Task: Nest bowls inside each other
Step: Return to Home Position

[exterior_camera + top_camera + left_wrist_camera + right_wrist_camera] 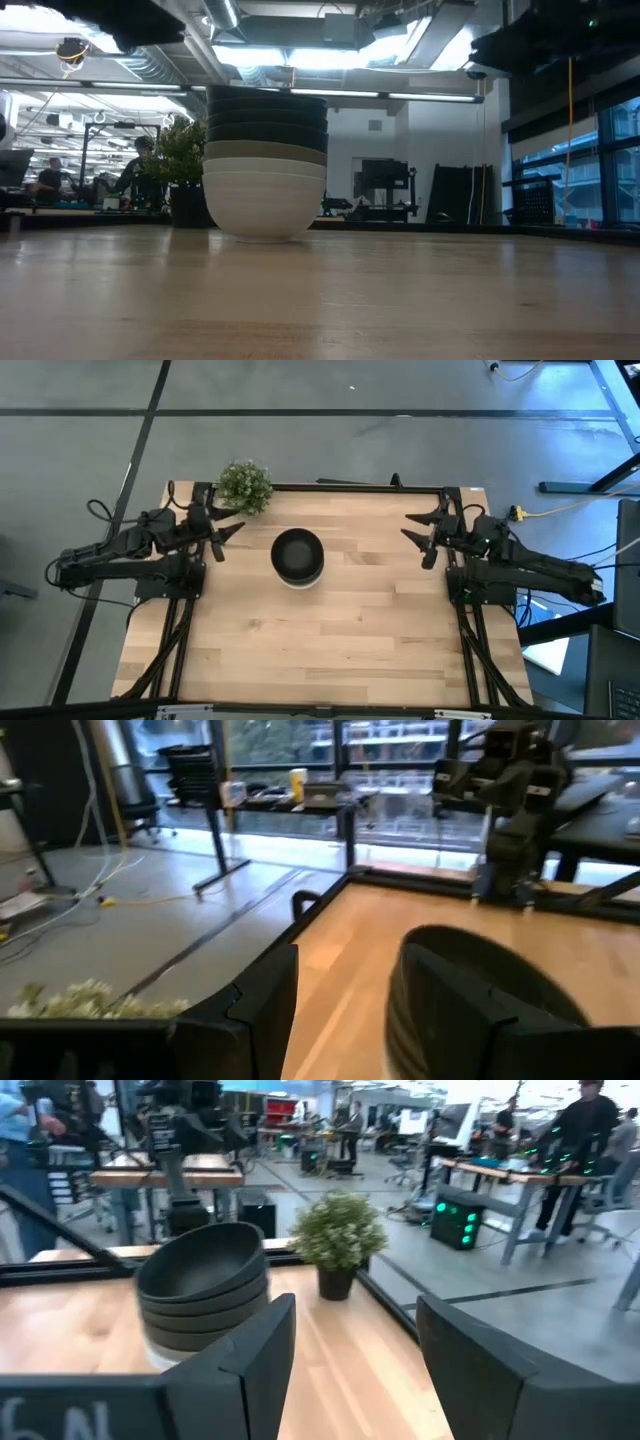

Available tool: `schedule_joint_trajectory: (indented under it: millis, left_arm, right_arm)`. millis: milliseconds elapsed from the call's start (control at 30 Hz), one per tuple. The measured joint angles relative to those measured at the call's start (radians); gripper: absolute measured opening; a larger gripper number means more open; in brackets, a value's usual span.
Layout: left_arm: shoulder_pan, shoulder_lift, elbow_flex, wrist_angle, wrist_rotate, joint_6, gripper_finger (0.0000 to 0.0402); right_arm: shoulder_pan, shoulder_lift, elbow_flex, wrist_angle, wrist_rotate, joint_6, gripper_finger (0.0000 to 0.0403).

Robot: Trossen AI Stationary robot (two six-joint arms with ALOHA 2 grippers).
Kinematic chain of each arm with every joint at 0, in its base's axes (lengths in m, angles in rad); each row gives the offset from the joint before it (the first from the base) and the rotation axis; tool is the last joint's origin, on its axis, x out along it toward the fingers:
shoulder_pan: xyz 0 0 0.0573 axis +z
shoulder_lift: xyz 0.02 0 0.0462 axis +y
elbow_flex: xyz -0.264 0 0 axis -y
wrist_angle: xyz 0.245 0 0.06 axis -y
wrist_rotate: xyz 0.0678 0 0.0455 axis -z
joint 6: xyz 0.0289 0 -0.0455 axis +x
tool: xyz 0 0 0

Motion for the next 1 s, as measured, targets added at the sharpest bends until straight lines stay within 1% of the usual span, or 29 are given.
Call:
schedule_joint_trajectory:
  millis: [100, 200, 367, 567, 700, 1000]
  left_arm:
    - [0.04, -0.002, -0.018, 0.0, 0.0, 0.0, 0.0174]
    - [0.079, -0.001, -0.054, 0.009, 0.006, -0.01, 0.0174]
    - [0.123, -0.005, -0.125, 0.065, 0.034, -0.034, 0.0174]
    - [0.145, -0.004, -0.179, 0.1, 0.037, -0.062, 0.0174]
    - [0.145, -0.005, -0.181, 0.102, 0.031, -0.057, 0.0174]
    - [0.145, -0.005, -0.181, 0.101, 0.031, -0.056, 0.0174]
  right_arm:
    - [-0.076, 0.0, -0.051, 0.067, -0.051, 0.011, 0.0209]
    - [-0.141, 0.006, -0.098, 0.1, -0.071, 0.036, 0.0209]
    - [-0.203, 0.006, -0.141, 0.16, -0.145, 0.062, 0.0209]
    - [-0.22, 0.004, -0.141, 0.208, -0.137, 0.056, 0.0209]
    - [-0.22, 0.004, -0.141, 0.211, -0.103, 0.058, 0.0209]
    - [-0.22, 0.004, -0.141, 0.203, -0.103, 0.061, 0.0209]
